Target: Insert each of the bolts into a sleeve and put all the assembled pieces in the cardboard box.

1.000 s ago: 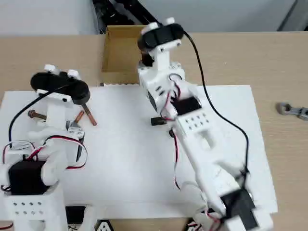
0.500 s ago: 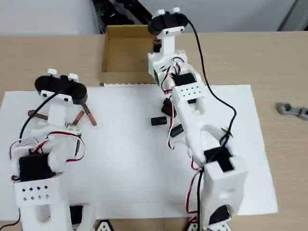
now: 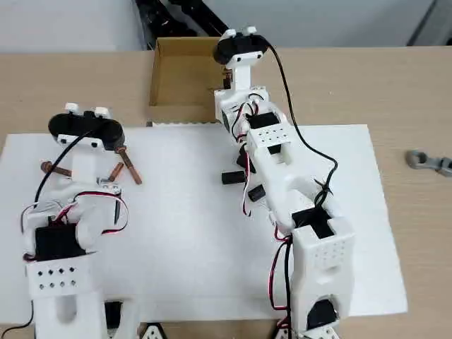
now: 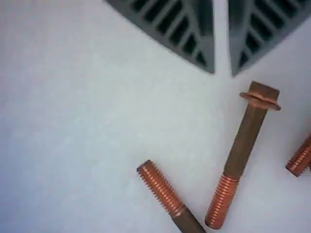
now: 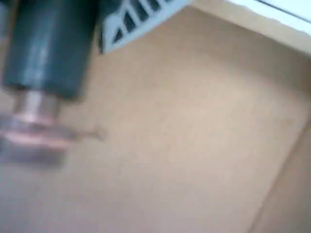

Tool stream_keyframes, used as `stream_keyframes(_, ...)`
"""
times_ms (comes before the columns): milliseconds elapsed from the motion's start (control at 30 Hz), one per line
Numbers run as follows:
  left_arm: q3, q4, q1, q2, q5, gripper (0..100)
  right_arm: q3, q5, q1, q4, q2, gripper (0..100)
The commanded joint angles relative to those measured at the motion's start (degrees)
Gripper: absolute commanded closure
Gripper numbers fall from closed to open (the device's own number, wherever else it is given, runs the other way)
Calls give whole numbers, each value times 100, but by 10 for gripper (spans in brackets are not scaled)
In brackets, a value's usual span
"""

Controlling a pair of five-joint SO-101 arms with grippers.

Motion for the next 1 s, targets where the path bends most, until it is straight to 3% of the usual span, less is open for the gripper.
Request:
stream_keyframes(0,-31,-158,-26,9,97,965,-404,-44,-13,-66,-84,797)
stream_keyframes(200,-66,-149,-185,9,114,893,-404,-35,-180,-66,-251,797)
stream_keyframes(433,-347,-220,-1231,316,624,848,-404,-114,-215,734,-1244,797)
stream_keyframes(667,-1763,-79,-1582,2734,1468,848,-404,-457,-215,2290,-2299,797)
stream_keyframes(967,-4400,914,-1600,5846,2637,851,-387,-677,-198,3829,-3090,797)
